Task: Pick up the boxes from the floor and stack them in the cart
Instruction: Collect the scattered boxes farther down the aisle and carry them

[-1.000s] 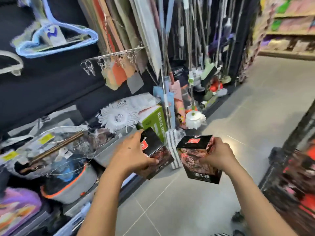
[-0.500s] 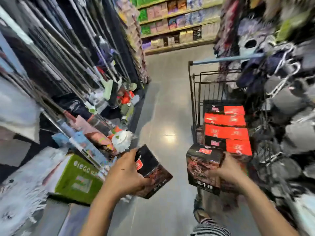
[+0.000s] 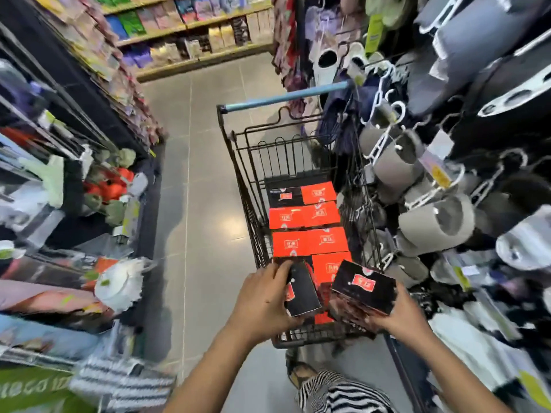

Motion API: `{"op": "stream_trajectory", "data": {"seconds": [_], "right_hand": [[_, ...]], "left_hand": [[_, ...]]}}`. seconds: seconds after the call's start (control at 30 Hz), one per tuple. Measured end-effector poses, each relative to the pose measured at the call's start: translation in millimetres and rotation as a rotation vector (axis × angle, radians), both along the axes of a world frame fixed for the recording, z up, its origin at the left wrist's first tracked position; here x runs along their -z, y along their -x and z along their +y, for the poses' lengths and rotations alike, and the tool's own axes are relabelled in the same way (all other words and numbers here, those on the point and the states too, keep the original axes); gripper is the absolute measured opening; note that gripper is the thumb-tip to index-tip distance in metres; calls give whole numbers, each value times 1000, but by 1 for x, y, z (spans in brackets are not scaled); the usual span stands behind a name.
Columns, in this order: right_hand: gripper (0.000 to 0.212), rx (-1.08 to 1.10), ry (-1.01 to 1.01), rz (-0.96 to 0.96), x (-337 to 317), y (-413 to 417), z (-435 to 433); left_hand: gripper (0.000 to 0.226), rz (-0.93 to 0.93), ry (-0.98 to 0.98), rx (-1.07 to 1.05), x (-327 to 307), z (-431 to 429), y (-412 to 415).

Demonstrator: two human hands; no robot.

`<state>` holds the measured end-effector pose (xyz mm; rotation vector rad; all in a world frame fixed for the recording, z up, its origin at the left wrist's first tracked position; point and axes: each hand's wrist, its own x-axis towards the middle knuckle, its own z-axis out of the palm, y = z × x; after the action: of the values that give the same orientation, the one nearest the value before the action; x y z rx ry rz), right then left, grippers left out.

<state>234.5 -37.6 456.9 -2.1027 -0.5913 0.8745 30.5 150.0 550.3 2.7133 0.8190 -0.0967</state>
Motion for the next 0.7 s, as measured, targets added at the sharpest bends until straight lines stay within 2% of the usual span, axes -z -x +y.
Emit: {"op": "stream_trajectory", "data": {"seconds": [0.13,0.2,0.37,0.47,0.57,0.7], "right_hand": [[92,-27,30,15,12,-9,-13],[93,-3,-18,36,15,-8,-17],[101,9,-57,84,10,-1,-14],[91,-19,-63,41,24,-2,-10],[92,-79,16,14,33,-3,-1],[77,-93,56,18,49,-9,7]], "left_hand": [[106,87,-28,133,27,-2,-17],[99,85,-47,170,43,-1,-19],[99,124,22,93,85,5,-17],[89,168,70,46,108,8,-23],[93,241,45,81,137,7,-30],[91,329,42,32,161,2,-36]]}}
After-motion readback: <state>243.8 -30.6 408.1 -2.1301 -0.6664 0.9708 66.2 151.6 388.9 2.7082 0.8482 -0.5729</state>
